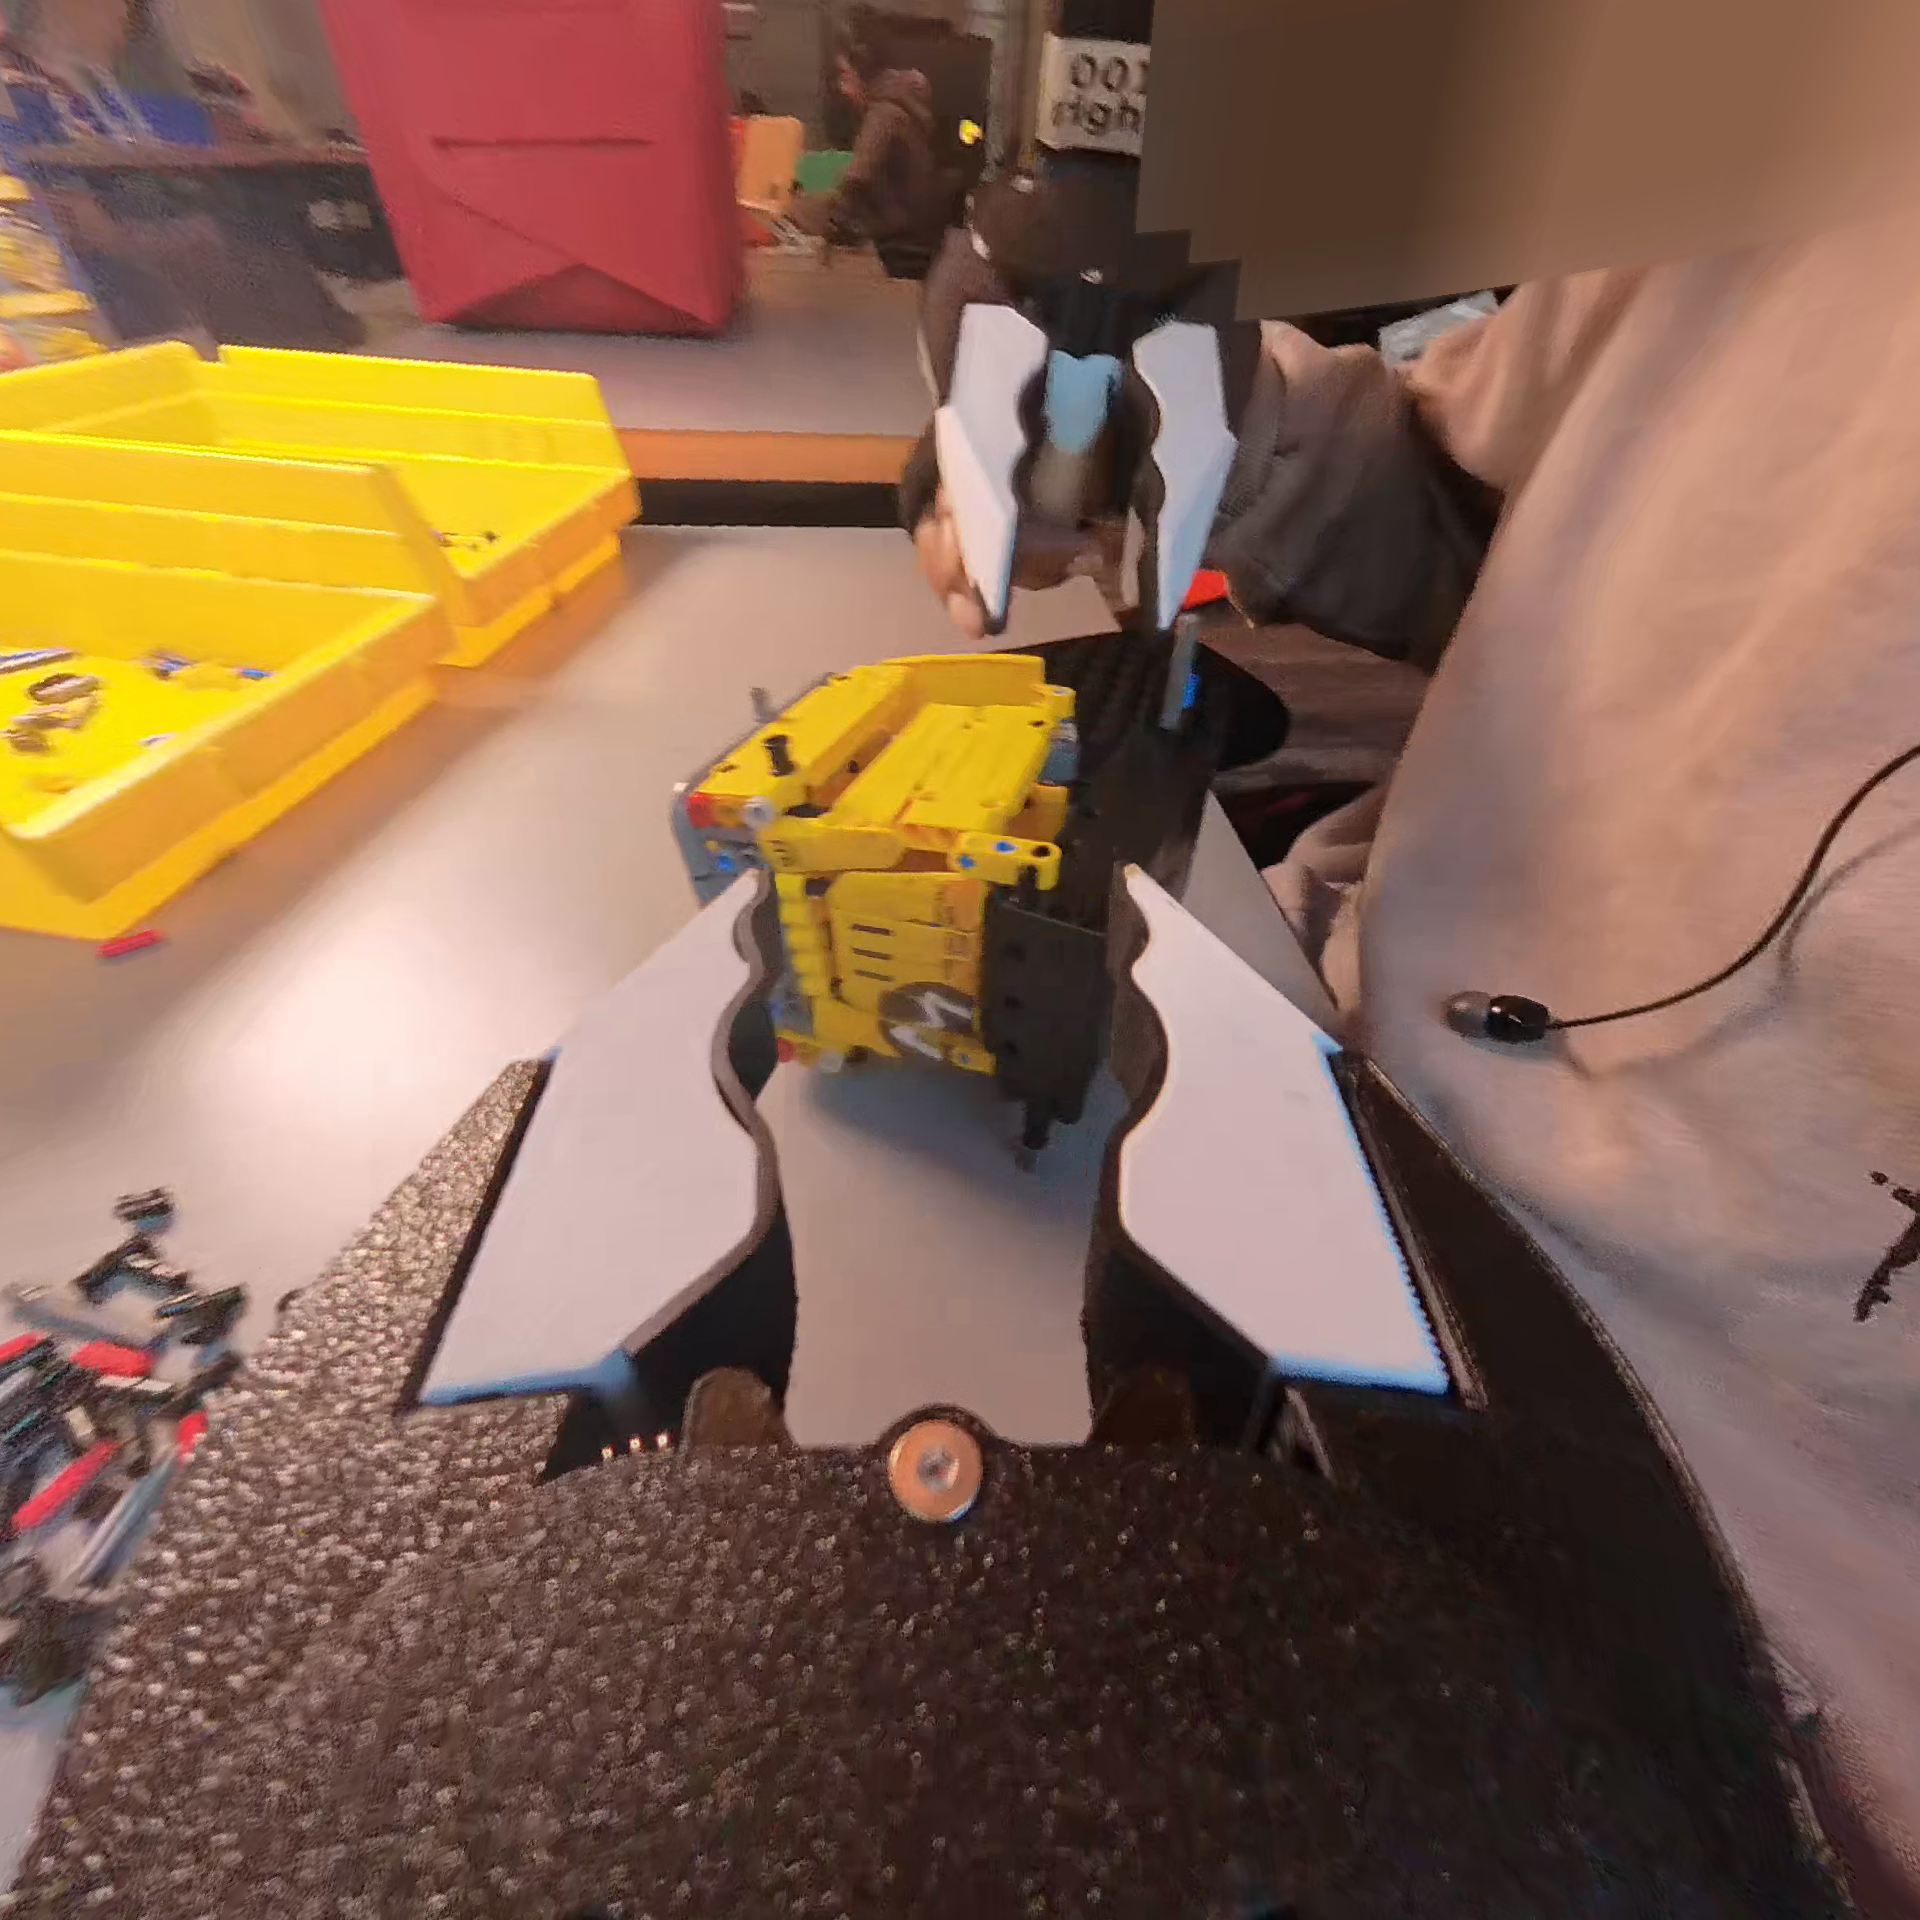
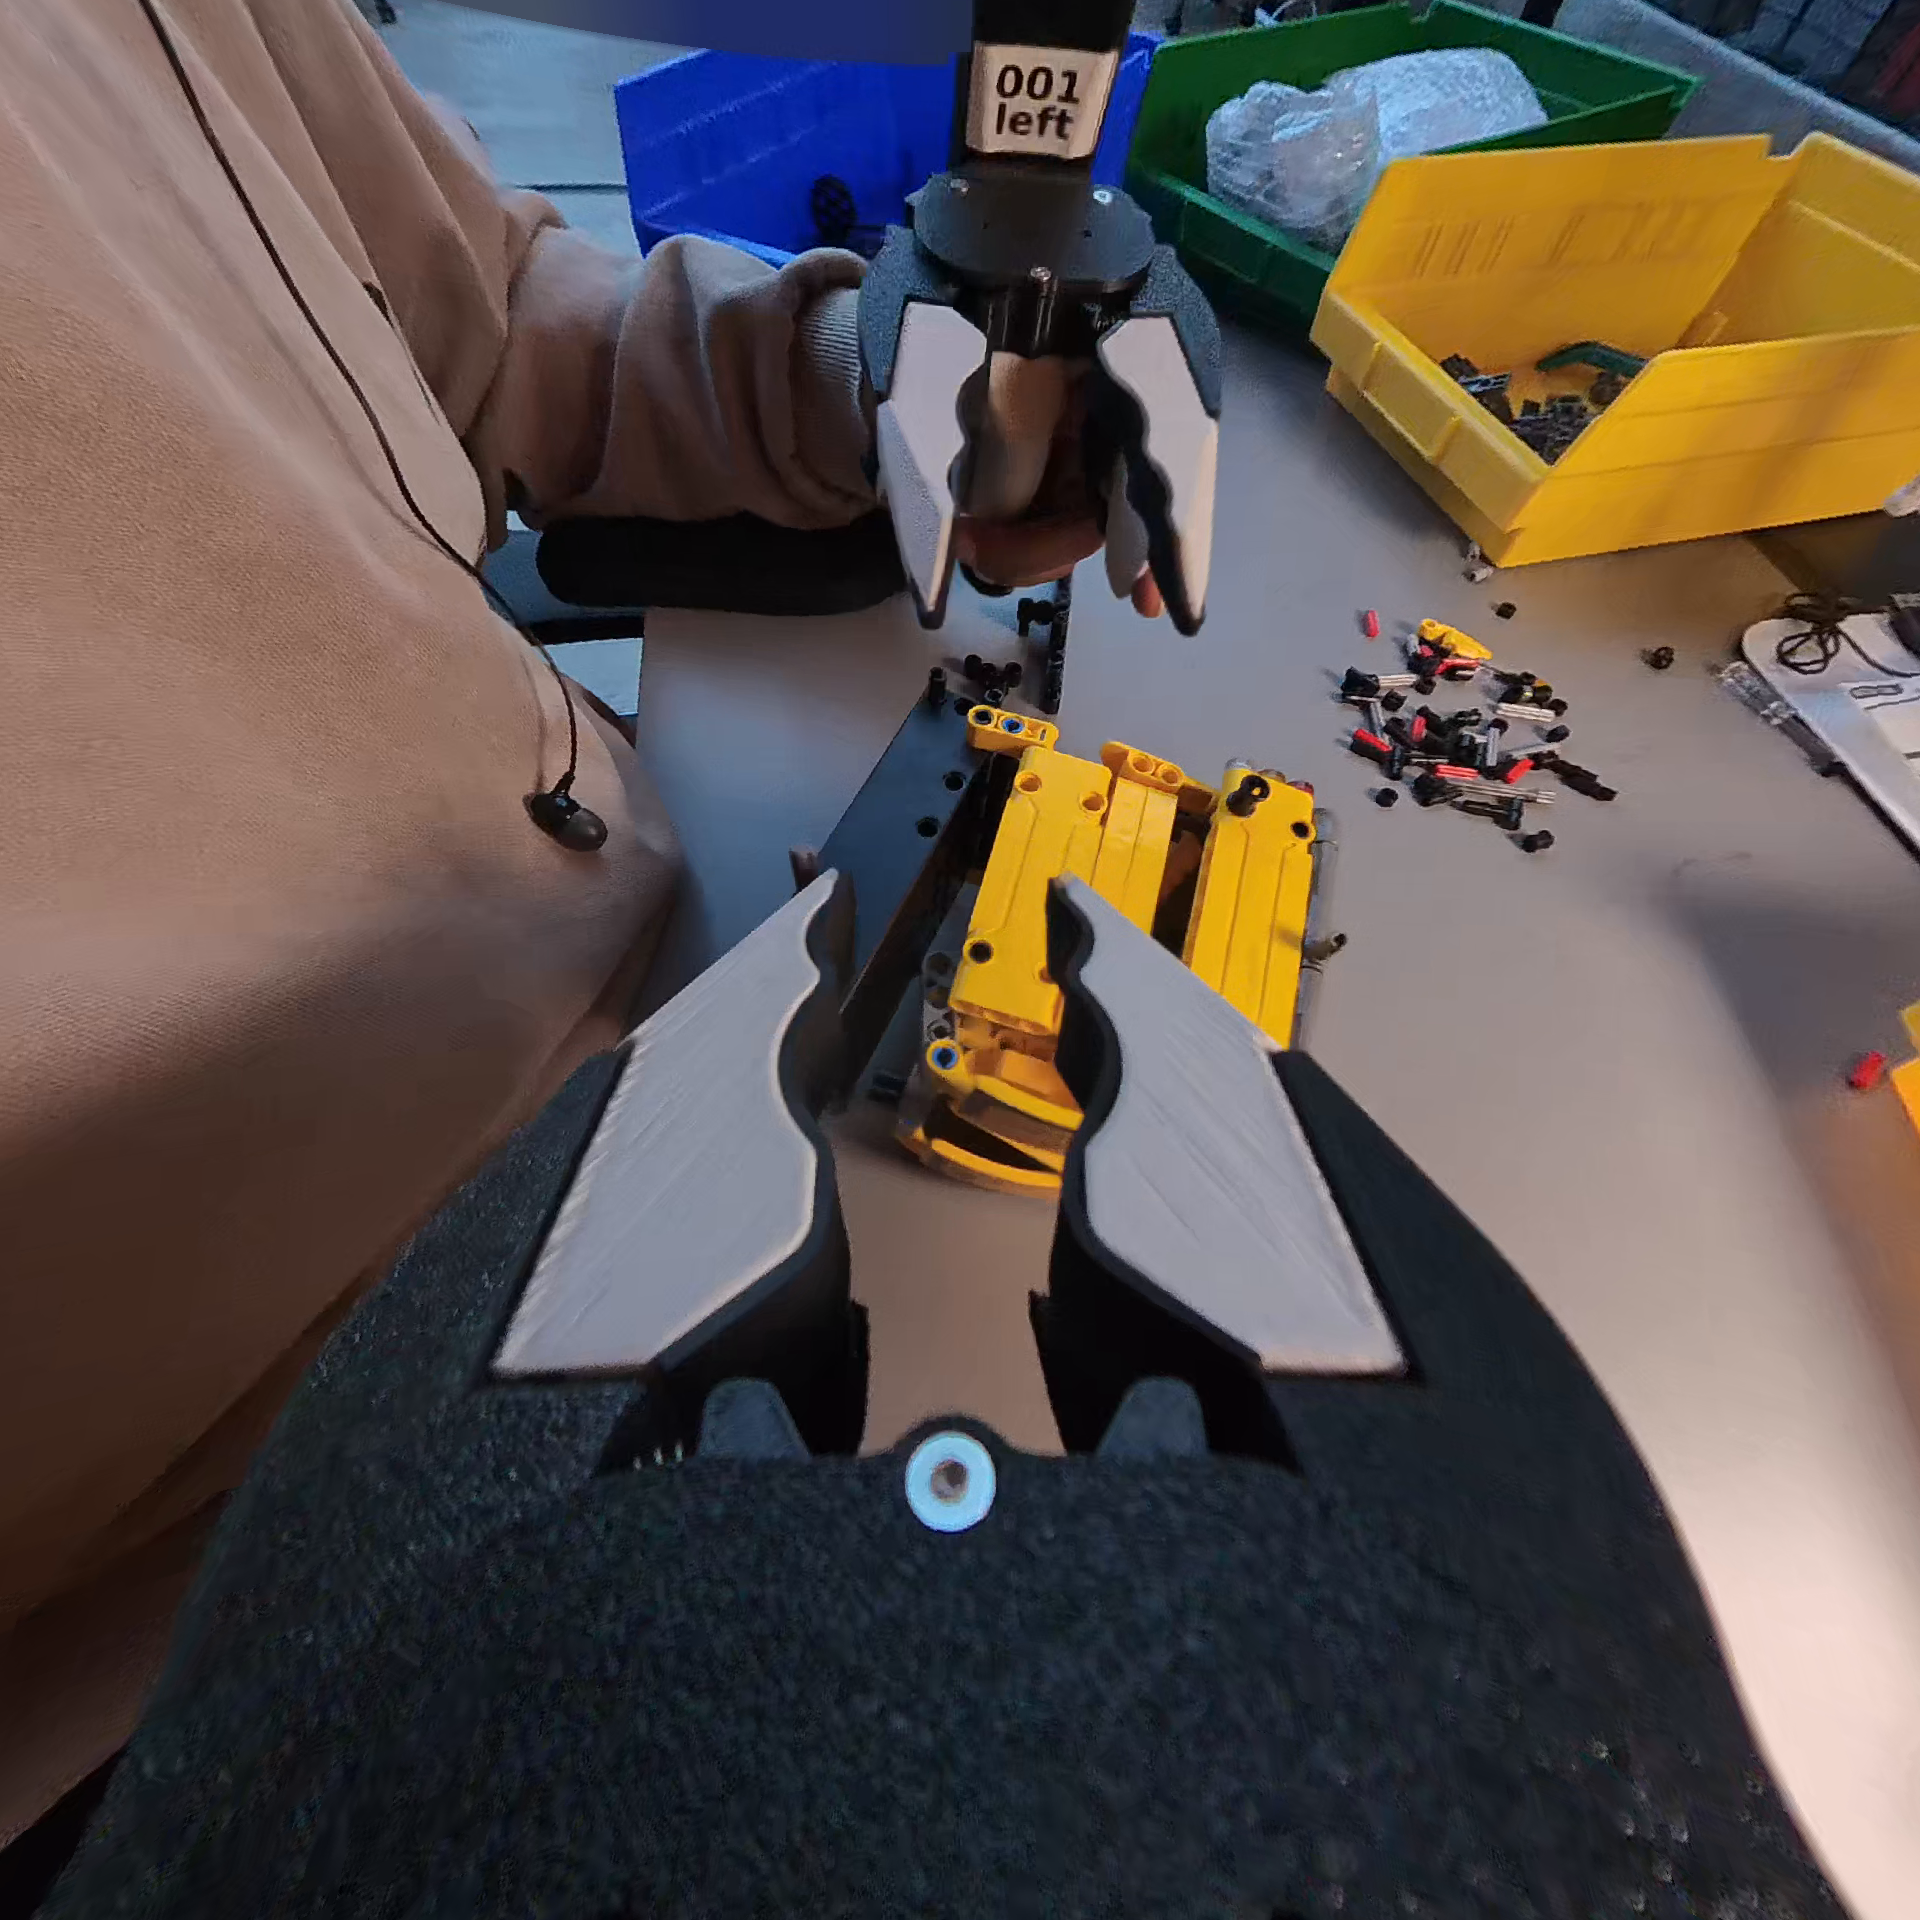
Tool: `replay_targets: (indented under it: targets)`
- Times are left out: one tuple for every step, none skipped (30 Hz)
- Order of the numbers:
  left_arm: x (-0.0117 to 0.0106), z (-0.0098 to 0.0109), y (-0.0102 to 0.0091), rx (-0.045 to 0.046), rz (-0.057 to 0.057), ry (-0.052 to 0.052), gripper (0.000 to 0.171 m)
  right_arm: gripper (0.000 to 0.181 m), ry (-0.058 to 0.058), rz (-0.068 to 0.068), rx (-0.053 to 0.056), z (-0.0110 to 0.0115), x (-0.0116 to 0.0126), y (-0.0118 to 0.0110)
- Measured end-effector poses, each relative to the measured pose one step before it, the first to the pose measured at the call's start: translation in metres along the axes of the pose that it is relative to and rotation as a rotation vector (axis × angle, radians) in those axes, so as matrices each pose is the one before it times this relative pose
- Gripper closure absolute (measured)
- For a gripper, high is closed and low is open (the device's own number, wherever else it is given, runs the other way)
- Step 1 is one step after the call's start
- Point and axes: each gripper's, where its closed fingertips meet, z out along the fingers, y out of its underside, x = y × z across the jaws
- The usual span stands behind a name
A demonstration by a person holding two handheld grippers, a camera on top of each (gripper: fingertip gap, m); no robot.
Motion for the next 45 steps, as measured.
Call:
replay_targets:
  targets:
    - [0.00623,0.00476,0.00271,-0.01979,0.0086,0.0194,0.109,0.147,-0.0211,0.0136,-0.0128,-0.00153,-0.00576,0.0022]
    - [0.00502,0.00502,0.00277,-0.01929,0.0112,0.0114,0.109,0.147,-0.0402,0.0131,-0.0104,-0.00121,-0.00993,0.00231]
    - [0.00446,0.00508,0.0033,-0.02174,0.0122,0.0084,0.111,0.147,-0.0365,0.0195,-0.0054,-0.00047,-0.00983,0.00188]
    - [0.00334,0.00504,0.00419,-0.02734,0.0123,0.0029,0.113,0.146,-0.0149,0.0227,-0.0151,0.00107,-0.00638,0.00367]
    - [0.00167,0.0048,0.00449,-0.03048,0.014,-0.006,0.116,0.145,0.0178,0.0087,-0.0324,0.00307,-0.00126,0.0067]
    - [0.00031,0.00415,0.0034,-0.02354,0.0184,-0.0141,0.119,0.145,0.037,-0.0129,-0.0415,0.00428,0.00114,0.00813]
    - [-0.00203,0.00274,0.00047,-0.00581,0.0204,-0.0276,0.122,0.146,0.0472,-0.0226,-0.0418,0.00428,0.0028,0.00762]
    - [-0.00118,0.00162,-0.00032,-0.00278,0.0136,-0.0165,0.126,0.148,0.0303,-0.0219,-0.02,0.00335,0.00097,0.00366]
    - [-0.00044,0.00054,-0.0004,-0.00388,0.0006,-0.004,0.126,0.152,0.0045,-0.006,-0.0039,0.00137,-0.00163,0.00057]
    - [-0.00062,0.00003,-0.00025,-0.00449,-0.0076,0.0,0.126,0.155,-0.0016,0.0004,0.0027,-0.0002,-0.00064,0.00003]
    - [-0.0009,0.00019,0.00021,-0.00244,-0.011,-0.0015,0.126,0.155,0.0079,0.0027,0.0022,-0.00137,0.00244,0.00092]
    - [-0.00093,0.00017,0.00064,-0.00261,-0.0089,-0.0029,0.127,0.156,0.0103,0.0055,0.0008,-0.00229,0.0036,0.0014]
    - [-0.001,0.0001,0.00032,-0.00099,-0.0036,-0.0056,0.129,0.157,0.0196,0.0011,-0.0046,-0.00286,0.00524,0.00204]
    - [-0.00111,-0.00001,0.0003,-0.00263,0.0008,-0.0079,0.133,0.157,0.0285,-0.0044,-0.0059,-0.00292,0.00661,0.00219]
    - [-0.00188,0.0005,0.00036,-0.00416,0.0034,-0.0145,0.137,0.157,0.0325,0.0016,-0.0043,-0.00242,0.00761,0.00221]
    - [-0.00297,0.00108,0.00039,-0.00376,0.0051,-0.0219,0.143,0.158,0.0284,0.0112,-0.0006,-0.00128,0.00724,0.00163]
    - [-0.00444,0.00159,0.00034,-0.00299,0.0029,-0.0301,0.143,0.158,0.0274,0.0128,0.003,-0.00042,0.00731,0.00124]
    - [-0.00428,0.0017,-0.00015,-0.00068,-0.0018,-0.0241,0.143,0.158,0.0216,0.0125,0.0057,-0.00021,0.00674,0.00116]
    - [-0.00395,0.0018,-0.00023,-0.00222,-0.0091,-0.0194,0.143,0.159,0.0242,0.0069,0.005,-0.00025,0.00733,0.0011]
    - [-0.00461,0.00192,0.00009,-0.00333,-0.0108,-0.0234,0.144,0.158,0.035,0.0093,0.0008,-0.00031,0.00921,0.00136]
    - [-0.00457,0.00167,0.00042,-0.00397,-0.0077,-0.0244,0.144,0.16,0.0412,0.0084,-0.0023,-0.00008,0.01003,0.00151]
    - [-0.00402,0.00071,0.00067,-0.00382,-0.0007,-0.0228,0.145,0.169,0.0376,-0.0031,-0.0103,0.00001,0.00852,0.00214]
    - [-0.00448,-0.00054,0.00029,-0.00021,0.0035,-0.0248,0.145,0.177,0.0337,-0.0211,-0.0067,-0.00057,0.00669,0.00109]
    - [-0.00325,-0.00173,-0.00032,0.00575,0.0035,-0.0152,0.145,0.178,0.0088,-0.0262,0.0032,-0.00098,0.00205,-0.00078]
    - [-0.00237,-0.00259,-0.00098,0.00974,-0.0021,-0.0052,0.143,0.172,-0.0066,-0.0124,0.0057,-0.00072,-0.00046,-0.00214]
    - [-0.00311,-0.00325,-0.00122,0.01095,-0.0094,-0.0074,0.142,0.163,-0.0027,-0.003,0.0016,-0.00012,0.00061,-0.00185]
    - [-0.00417,-0.00352,-0.00083,0.0077,-0.0107,-0.0112,0.141,0.16,-0.0003,-0.0056,0.0012,-0.00001,0.0011,-0.00178]
    - [-0.00543,-0.00388,-0.00032,0.00312,-0.0079,-0.0174,0.141,0.156,0.0055,-0.011,0.005,-0.00003,0.00184,-0.00225]
    - [-0.00654,-0.00437,-0.00057,0.00246,-0.0027,-0.0238,0.139,0.153,0.0107,-0.0128,0.0049,0.00022,0.00268,-0.00256]
    - [-0.00713,-0.00516,-0.00137,0.00582,0.001,-0.0269,0.138,0.151,0.0074,-0.0133,0.0014,0.00104,0.00222,-0.00219]
    - [-0.00812,-0.00585,-0.002,0.00893,-0.0002,-0.0311,0.137,0.148,0.0015,-0.0132,-0.004,0.00235,0.00135,-0.00135]
    - [-0.00916,-0.00622,-0.00223,0.00988,-0.0032,-0.0335,0.136,0.147,-0.0044,-0.0108,-0.0103,0.00413,0.00037,0.00011]
    - [-0.00928,-0.0061,-0.00208,0.00962,-0.0058,-0.0302,0.136,0.145,-0.0053,-0.0058,-0.0074,0.00559,0.00032,0.00072]
    - [-0.00943,-0.00597,-0.00231,0.01289,-0.0124,-0.027,0.136,0.149,0.0024,-0.004,0.0102,0.00471,0.00182,-0.00144]
    - [-0.00896,-0.00567,-0.00258,0.01903,-0.0195,-0.0229,0.136,0.152,-0.0035,0.0,0.0077,0.00325,0.00181,-0.00108]
    - [-0.00828,-0.00534,-0.00229,0.02113,-0.0252,-0.0176,0.136,0.153,-0.0165,0.0045,0.0056,0.00112,0.00036,-0.00142]
    - [-0.00766,-0.00457,-0.00086,0.0168,-0.0312,-0.0137,0.136,0.153,-0.0078,0.0016,-0.0051,0.00078,0.00149,0.00002]
    - [-0.00652,-0.00375,0.00045,0.01037,-0.0337,-0.0093,0.136,0.154,0.0023,-0.0034,-0.008,0.00011,0.00242,0.00094]
    - [-0.00527,-0.00279,0.00134,0.00589,-0.0309,-0.0047,0.137,0.154,-0.0006,0.0027,-0.0088,-0.00035,0.00207,0.00127]
    - [-0.00402,-0.00203,0.00191,0.00171,-0.0243,-0.0024,0.137,0.155,-0.0047,0.0073,-0.0098,-0.00075,0.00135,0.00145]
    - [-0.0031,-0.0009,0.00233,-0.00387,-0.0161,-0.0016,0.137,0.157,-0.0018,0.0016,-0.0083,-0.00097,0.00112,0.00161]
    - [-0.00251,-0.00017,0.00259,-0.00866,-0.0081,-0.0026,0.137,0.158,0.0036,0.0018,-0.0072,-0.00089,0.00139,0.00169]
    - [-0.0017,0.00049,0.0025,-0.01115,-0.0006,-0.003,0.137,0.158,0.0048,0.0063,-0.0011,-0.00109,0.00174,0.0014]
    - [-0.00069,0.00072,0.00236,-0.01263,0.0051,-0.0004,0.137,0.158,0.0064,0.0031,0.0002,-0.00125,0.00196,0.00172]
    - [0.00041,0.00089,0.00245,-0.01515,0.0101,0.0024,0.137,0.158,0.0028,0.0067,0.0002,-0.00125,0.00188,0.00224]
